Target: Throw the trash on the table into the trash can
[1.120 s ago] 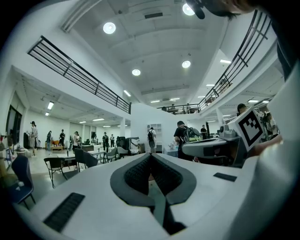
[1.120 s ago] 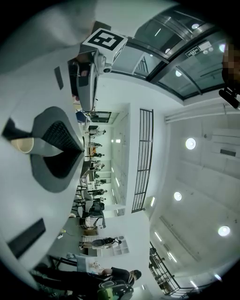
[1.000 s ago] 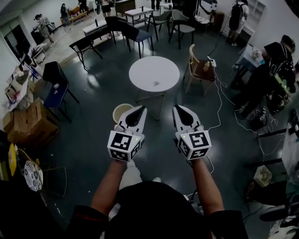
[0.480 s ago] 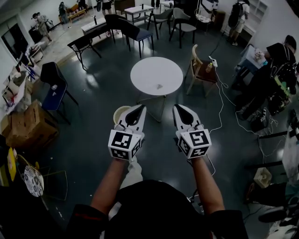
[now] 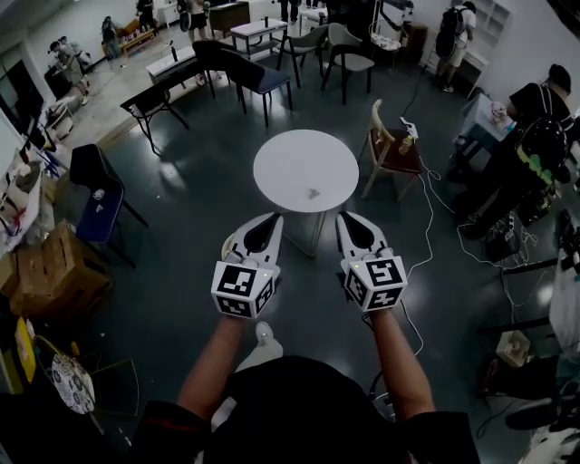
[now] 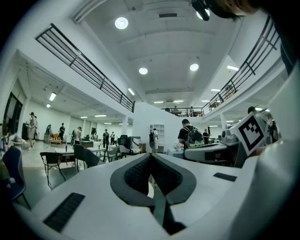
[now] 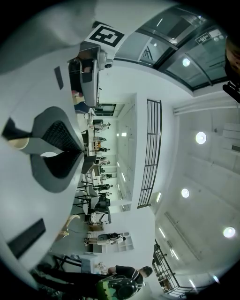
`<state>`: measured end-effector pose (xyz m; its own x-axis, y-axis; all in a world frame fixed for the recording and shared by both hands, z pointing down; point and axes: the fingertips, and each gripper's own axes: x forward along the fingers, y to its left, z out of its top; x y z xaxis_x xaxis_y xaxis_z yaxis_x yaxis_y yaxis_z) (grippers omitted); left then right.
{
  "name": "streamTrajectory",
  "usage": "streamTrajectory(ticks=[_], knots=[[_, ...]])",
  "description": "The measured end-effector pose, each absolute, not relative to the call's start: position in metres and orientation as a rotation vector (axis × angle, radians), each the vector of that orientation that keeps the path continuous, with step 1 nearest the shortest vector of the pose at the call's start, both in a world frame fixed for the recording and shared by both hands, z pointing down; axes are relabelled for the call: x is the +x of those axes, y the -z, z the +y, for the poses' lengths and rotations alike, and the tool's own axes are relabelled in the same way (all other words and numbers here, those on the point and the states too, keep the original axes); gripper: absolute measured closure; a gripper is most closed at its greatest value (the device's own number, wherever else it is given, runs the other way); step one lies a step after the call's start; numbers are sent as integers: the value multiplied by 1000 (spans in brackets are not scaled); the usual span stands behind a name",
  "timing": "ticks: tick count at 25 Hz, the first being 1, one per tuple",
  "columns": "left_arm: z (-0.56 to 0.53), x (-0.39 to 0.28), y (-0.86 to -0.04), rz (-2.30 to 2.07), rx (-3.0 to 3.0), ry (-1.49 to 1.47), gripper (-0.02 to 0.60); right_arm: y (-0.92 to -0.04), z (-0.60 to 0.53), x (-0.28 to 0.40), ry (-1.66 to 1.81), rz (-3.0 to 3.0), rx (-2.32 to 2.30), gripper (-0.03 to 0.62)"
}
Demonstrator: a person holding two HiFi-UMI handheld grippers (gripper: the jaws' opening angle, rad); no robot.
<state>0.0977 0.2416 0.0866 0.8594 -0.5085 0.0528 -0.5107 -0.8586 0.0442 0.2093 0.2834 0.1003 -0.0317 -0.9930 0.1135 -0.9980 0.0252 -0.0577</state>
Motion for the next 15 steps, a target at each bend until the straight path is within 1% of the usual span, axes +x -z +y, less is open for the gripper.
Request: streamTrajectory(ticks=[15], knots=[[126,86,-112,-687,2966,-109,568,-129,169,205,-277,-2062,2203,576]])
